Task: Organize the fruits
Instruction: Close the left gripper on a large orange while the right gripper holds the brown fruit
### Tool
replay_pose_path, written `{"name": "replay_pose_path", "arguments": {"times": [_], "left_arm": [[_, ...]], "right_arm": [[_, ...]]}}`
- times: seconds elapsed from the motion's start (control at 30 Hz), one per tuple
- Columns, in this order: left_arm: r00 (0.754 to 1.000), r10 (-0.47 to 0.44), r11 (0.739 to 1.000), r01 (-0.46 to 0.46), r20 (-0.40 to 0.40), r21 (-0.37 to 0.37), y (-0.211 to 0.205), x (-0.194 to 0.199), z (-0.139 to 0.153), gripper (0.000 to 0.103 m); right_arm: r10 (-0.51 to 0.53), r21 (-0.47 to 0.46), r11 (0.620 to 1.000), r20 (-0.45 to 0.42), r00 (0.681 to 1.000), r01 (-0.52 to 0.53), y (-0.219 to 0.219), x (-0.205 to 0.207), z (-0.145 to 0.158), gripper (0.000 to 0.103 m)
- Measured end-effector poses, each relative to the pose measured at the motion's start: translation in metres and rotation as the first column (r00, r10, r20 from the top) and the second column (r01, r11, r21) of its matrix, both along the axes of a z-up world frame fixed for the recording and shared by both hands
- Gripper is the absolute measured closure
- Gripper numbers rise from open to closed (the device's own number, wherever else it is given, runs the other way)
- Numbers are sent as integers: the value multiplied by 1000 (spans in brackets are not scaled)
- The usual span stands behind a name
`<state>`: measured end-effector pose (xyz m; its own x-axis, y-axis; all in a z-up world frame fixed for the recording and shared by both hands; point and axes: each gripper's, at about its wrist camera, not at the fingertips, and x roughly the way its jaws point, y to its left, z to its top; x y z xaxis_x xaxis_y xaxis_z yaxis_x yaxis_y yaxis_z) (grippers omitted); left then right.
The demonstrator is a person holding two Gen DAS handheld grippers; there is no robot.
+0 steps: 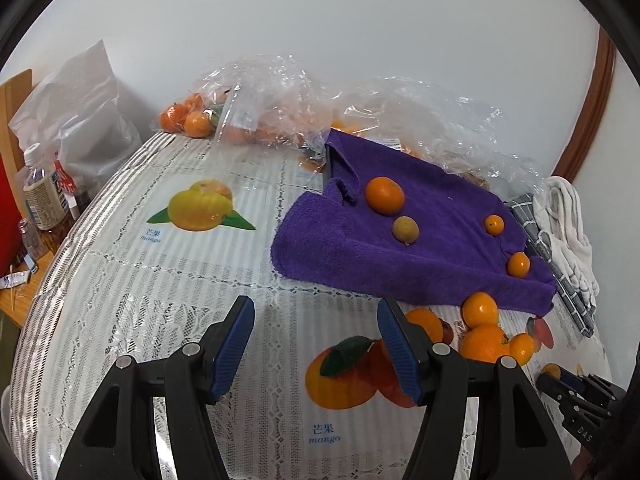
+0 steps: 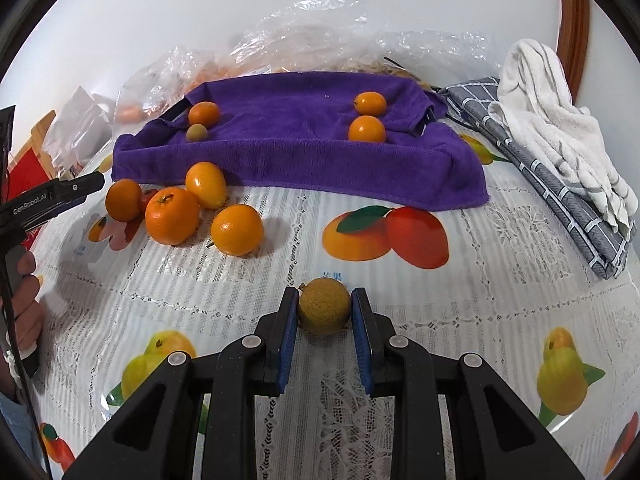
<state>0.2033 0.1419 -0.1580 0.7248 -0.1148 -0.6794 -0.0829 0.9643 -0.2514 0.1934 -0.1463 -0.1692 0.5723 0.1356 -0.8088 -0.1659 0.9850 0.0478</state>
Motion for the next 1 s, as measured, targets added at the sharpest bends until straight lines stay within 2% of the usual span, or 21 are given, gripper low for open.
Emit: {"name": "replay_pose_path", "arguments": {"times": [0.23, 0.43, 0.57, 0.67, 0.73, 0.77, 0.83, 0.9, 1.0], "left_arm": [[998, -71, 986, 69, -4, -151, 4, 2, 0, 42], [993, -117, 983, 118, 17, -137, -7, -1, 1, 43], [983, -181, 974, 185, 41, -131, -19, -2, 3, 43], [979, -201, 974, 202, 14, -101, -31, 1, 0, 43], [979, -206, 972, 204, -2, -118, -35, 5, -3, 43], [979, -205, 971, 203, -7, -125, -36, 6, -4, 44], [979, -204, 970, 199, -20, -136, -36, 9, -6, 56], [978, -206, 968, 198, -37, -155, -36, 12, -10, 64], [980, -198, 965, 189, -34, -179, -32, 11, -11, 67]], "right_arm": [[-14, 18, 1000, 10, 1000, 14, -3, 0, -1, 77], [-27, 46, 999, 12, 1000, 27, -6, -1, -1, 77], [-31, 71, 997, 9, 999, 30, -9, -2, -1, 77], [-30, 69, 997, 10, 1000, 29, -8, -2, -1, 77], [-25, 67, 997, 11, 1000, 24, -8, -2, -1, 77], [-23, 65, 998, 11, 1000, 22, -7, -3, -1, 77], [-22, 61, 998, 11, 1000, 22, -6, -3, -2, 77], [-22, 60, 998, 10, 1000, 21, -6, -2, -2, 77], [-22, 62, 998, 11, 1000, 22, -6, -2, -2, 77]]}}
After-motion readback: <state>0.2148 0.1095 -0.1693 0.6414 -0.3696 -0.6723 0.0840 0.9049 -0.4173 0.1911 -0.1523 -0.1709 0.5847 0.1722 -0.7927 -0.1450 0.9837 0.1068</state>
